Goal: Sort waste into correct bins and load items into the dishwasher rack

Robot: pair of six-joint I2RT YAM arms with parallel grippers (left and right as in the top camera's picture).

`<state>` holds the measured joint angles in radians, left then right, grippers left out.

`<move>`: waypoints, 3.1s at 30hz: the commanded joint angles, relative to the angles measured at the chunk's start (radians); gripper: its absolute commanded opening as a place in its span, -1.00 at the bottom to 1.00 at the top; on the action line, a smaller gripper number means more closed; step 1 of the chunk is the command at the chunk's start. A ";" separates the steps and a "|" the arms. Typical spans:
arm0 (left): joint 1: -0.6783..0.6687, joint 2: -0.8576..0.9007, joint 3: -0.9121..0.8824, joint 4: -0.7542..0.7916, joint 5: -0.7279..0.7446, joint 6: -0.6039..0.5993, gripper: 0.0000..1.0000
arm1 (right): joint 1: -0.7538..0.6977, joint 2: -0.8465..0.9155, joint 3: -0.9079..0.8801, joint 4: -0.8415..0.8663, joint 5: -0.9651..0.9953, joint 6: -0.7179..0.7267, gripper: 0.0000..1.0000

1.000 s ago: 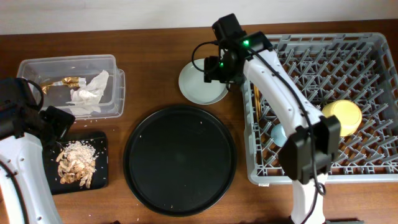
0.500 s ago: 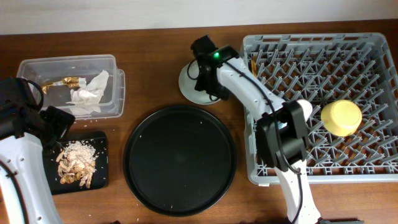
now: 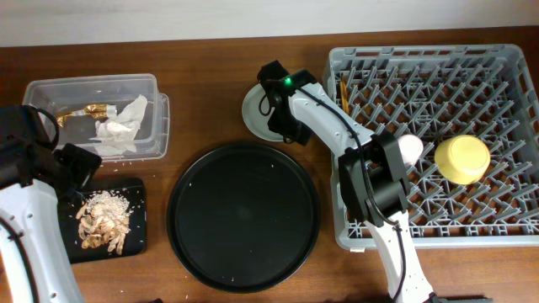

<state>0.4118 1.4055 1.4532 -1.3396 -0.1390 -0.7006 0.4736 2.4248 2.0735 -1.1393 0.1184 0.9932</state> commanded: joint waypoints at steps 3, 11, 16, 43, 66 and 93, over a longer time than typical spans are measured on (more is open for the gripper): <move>0.003 0.003 -0.003 0.002 -0.011 -0.003 0.99 | -0.003 0.007 -0.010 0.010 0.037 0.011 0.05; 0.003 0.003 -0.003 0.002 -0.011 -0.003 0.99 | -0.002 0.008 -0.074 0.063 0.036 0.010 0.00; 0.003 0.003 -0.003 0.002 -0.011 -0.003 0.99 | -0.003 0.005 -0.058 0.053 0.037 -0.062 -0.92; 0.003 0.003 -0.003 0.002 -0.011 -0.003 0.99 | -0.115 -0.301 0.223 -0.495 0.833 -0.237 -0.92; 0.003 0.002 -0.003 0.002 -0.011 -0.003 0.99 | -0.112 -0.402 0.032 -0.335 0.616 -0.309 0.08; 0.003 0.003 -0.003 0.002 -0.011 -0.003 0.99 | -0.526 -0.427 0.059 -0.194 -0.401 -0.653 -0.92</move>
<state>0.4118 1.4055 1.4528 -1.3392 -0.1390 -0.7006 -0.0551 2.0487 2.1281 -1.3235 -0.2718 0.3550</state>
